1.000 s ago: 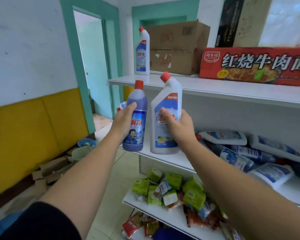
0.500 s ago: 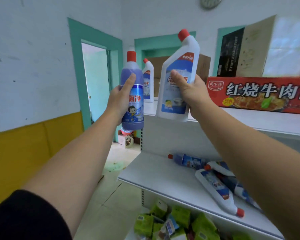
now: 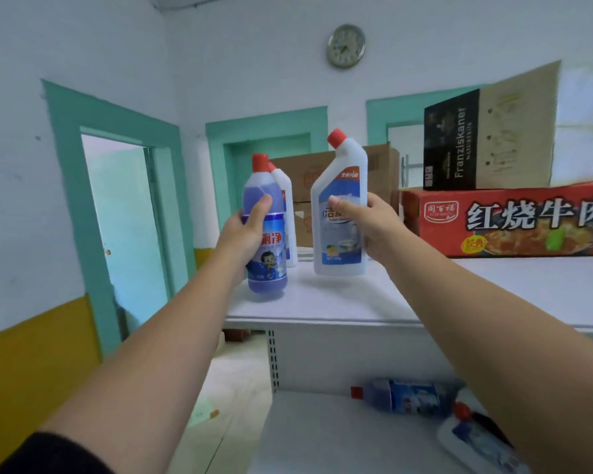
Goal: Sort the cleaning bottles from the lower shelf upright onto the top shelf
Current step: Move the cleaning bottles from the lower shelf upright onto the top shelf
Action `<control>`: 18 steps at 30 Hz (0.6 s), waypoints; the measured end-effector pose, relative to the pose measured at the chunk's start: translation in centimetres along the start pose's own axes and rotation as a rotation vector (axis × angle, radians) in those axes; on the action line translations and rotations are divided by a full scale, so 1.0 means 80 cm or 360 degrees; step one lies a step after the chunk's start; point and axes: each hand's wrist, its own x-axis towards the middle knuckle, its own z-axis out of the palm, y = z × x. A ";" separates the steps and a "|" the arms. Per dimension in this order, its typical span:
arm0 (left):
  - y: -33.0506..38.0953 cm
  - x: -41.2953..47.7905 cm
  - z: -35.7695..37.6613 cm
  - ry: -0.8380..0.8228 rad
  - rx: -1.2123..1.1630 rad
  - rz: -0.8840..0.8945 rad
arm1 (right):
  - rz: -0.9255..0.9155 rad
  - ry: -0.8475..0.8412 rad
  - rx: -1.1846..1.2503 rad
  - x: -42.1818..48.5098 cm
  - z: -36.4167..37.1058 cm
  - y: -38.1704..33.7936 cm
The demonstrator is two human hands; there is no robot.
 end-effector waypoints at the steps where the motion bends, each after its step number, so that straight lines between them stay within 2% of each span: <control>1: -0.005 0.013 -0.002 -0.0014 0.0008 -0.0003 | 0.0029 0.0006 -0.0018 0.014 0.006 0.004; 10: -0.037 0.077 -0.014 -0.0186 0.0101 0.0000 | 0.0257 -0.0049 -0.0093 0.106 0.035 0.045; 18: -0.053 0.088 -0.011 -0.0262 -0.0063 -0.0058 | 0.0254 -0.0020 -0.0024 0.128 0.038 0.071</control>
